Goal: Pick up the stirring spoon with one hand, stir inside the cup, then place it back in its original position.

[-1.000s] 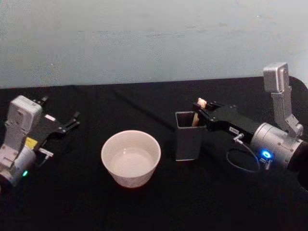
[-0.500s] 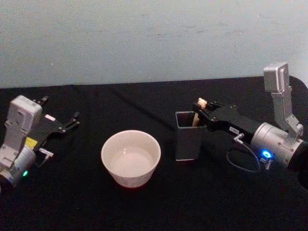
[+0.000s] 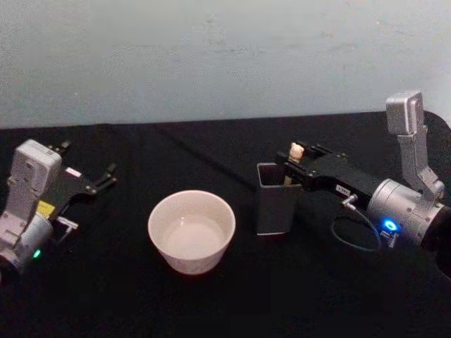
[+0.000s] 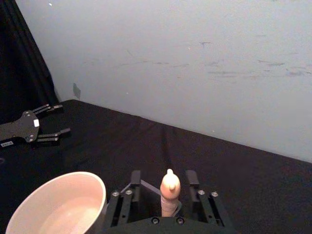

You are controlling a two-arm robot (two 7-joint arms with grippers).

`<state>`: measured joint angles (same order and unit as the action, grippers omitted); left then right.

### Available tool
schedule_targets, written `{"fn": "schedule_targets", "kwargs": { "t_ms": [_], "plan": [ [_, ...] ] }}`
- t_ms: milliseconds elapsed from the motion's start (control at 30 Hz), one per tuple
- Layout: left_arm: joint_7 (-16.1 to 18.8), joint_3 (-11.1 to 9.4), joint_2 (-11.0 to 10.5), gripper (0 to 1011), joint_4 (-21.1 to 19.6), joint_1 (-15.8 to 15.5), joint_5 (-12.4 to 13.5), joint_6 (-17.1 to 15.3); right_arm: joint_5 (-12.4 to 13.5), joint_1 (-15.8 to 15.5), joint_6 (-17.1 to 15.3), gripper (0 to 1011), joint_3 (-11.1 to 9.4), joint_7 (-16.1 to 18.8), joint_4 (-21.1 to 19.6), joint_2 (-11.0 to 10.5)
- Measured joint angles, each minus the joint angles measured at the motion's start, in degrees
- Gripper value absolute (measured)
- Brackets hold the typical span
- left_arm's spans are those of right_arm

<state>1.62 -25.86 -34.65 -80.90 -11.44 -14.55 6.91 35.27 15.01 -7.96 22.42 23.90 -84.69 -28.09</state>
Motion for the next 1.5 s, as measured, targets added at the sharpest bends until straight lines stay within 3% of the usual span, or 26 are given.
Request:
{"fn": "schedule_targets", "kwargs": {
  "t_ms": [167,533,700,867,967,1100,1133,1233,1300,1500],
  "plan": [
    [0.0,0.0,0.0,1001,0.0,0.0,0.0,0.0,0.0,0.0,0.01,730,0.0,0.0,0.0,0.0],
    [0.0,0.0,0.0,1002,0.0,0.0,0.0,0.0,-0.18,-0.03,0.41,999,0.0,-0.07,-0.03,0.05],
    [0.0,0.0,0.0,1001,0.0,0.0,0.0,0.0,-2.1,0.21,2.21,1003,-0.69,-2.46,-0.85,1.13],
    [0.0,0.0,0.0,1001,0.0,0.0,0.0,0.0,-3.97,0.46,5.6,1003,-3.05,-6.84,-1.67,3.72],
    [0.0,0.0,0.0,1001,0.0,0.0,0.0,0.0,-6.91,0.3,9.03,1002,-4.54,-11.05,-2.04,5.49],
    [0.0,0.0,0.0,1001,0.0,0.01,0.0,0.0,-13.27,-0.57,13.59,1003,-5.43,-18.04,-1.52,7.29],
    [0.0,0.0,0.0,1001,0.0,0.0,0.0,0.0,-16.29,-0.97,14.94,1002,-5.46,-20.69,-0.78,7.66],
    [0.0,0.0,0.0,1001,0.0,0.0,0.0,0.0,-21.33,-1.86,16.26,1003,-5.26,-24.49,1.08,7.89],
    [0.0,0.0,0.0,1002,0.0,0.0,0.0,0.0,-23.89,-2.65,16.44,1003,-5.04,-26.04,2.41,7.75],
    [0.0,0.0,0.0,1001,0.0,0.0,0.0,0.0,-26.92,-3.96,14.97,1002,-4.72,-26.87,5.21,7.41]
  ]
}}
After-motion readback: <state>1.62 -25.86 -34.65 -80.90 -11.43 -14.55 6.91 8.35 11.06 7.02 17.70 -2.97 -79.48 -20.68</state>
